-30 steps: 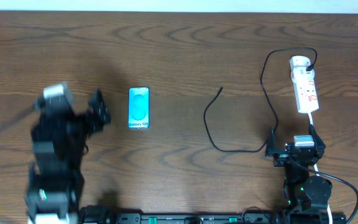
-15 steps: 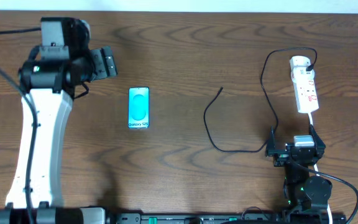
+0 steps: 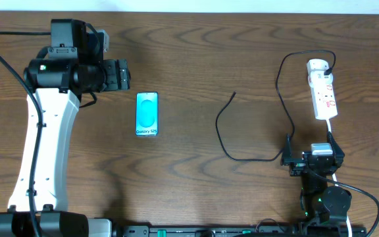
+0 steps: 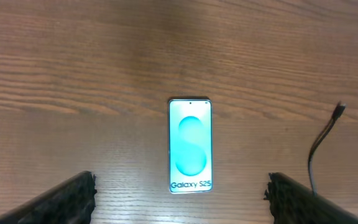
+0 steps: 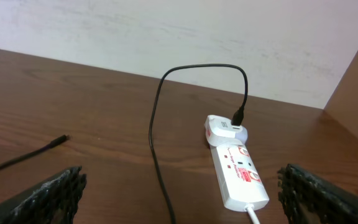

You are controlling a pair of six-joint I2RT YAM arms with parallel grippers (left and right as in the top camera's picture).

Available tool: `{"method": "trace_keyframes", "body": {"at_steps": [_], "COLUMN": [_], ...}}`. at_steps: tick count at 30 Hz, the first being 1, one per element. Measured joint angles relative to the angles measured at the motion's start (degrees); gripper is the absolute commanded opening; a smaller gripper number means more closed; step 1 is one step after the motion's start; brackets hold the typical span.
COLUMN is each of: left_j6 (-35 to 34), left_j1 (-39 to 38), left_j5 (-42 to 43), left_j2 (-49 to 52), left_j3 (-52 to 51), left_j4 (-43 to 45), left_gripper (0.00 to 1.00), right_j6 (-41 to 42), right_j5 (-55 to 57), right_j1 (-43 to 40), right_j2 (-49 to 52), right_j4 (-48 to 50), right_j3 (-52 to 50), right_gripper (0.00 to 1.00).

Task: Plug charger to phone and switch on socket
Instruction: 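Raise the left arm and move the left gripper above the phone, then lower the open left gripper down over the Galaxy S25 phone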

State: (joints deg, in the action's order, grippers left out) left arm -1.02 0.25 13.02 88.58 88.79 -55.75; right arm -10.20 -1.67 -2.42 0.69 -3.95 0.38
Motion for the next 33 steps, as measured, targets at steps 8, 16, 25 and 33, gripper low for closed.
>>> {"method": "trace_keyframes", "body": {"at_steps": [8, 16, 25, 33], "left_j6": [0.9, 0.8, 0.6, -2.4], "left_j1": [0.0, -0.6, -6.5, -9.2], "left_j5": [0.2, 0.7, -0.1, -4.5], "left_j2": [0.0, 0.2, 10.2, 17.0], "left_j3": [0.0, 0.0, 0.5, 0.5], "left_j4": [0.3, 1.5, 0.0, 0.0], "left_gripper": [0.98, 0.98, 0.98, 0.98], "right_j6": [0.0, 0.0, 0.0, 0.0], "right_j5": [0.0, 0.0, 0.0, 0.0], "right_j1": [0.0, 0.0, 0.0, 0.0], "right_j2": [0.0, 0.0, 0.0, 0.0], "right_j4": [0.0, 0.0, 0.0, 0.0], "right_j3": [0.0, 0.0, 0.0, 0.0], "right_gripper": [0.99, 0.99, 0.99, 0.99]}}
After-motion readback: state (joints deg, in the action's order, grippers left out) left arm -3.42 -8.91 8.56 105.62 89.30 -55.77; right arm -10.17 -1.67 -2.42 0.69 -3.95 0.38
